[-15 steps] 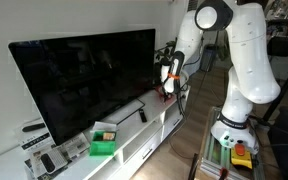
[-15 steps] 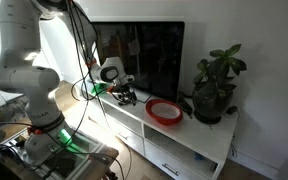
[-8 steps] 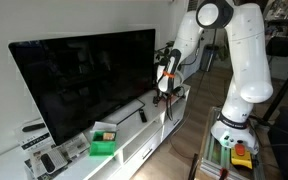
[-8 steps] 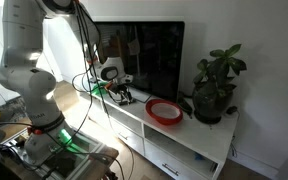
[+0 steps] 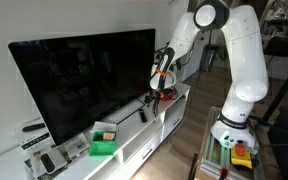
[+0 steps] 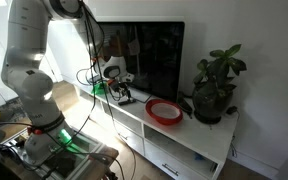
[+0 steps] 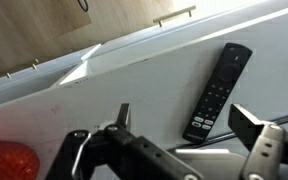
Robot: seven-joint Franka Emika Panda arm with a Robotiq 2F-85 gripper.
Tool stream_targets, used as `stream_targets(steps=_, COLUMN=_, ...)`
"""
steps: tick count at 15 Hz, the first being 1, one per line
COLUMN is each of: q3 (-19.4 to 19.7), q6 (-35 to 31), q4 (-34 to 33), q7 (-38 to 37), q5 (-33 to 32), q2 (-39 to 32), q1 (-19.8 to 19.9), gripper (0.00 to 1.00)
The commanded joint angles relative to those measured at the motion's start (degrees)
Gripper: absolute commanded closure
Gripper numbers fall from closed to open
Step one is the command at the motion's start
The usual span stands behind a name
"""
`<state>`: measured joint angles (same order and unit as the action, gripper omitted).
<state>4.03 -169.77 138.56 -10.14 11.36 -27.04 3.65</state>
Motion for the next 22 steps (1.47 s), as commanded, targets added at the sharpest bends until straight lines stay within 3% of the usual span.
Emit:
stream_targets(steps=1, q3=-1.2, q6=3.66, q4=-6.07, q7=-1.5, q5=1.19, q2=-4.32, q1=0.94, gripper=0.0)
stream_targets(steps=4, q3=-2.45, q6=5.75, q4=-10.01, q7=-1.57, q5=1.47, q2=-7.0, q1=1.2, gripper=0.0)
stream_targets(steps=11, q3=-7.83, q6=2.08, q4=-15.18, q7=0.86, q5=2.93, q2=-13.45, q1=3.81, gripper=0.0)
stream_targets(steps=21, q3=-6.64, q6=0.62, q4=-19.83, q7=-0.63, q5=1.67, q2=-19.59, q1=2.27, gripper=0.0)
stream_targets(steps=22, q3=-6.68, q6=0.83, q4=-20.13, q7=-0.64, q5=1.7, q2=-19.93, q1=2.31, gripper=0.06)
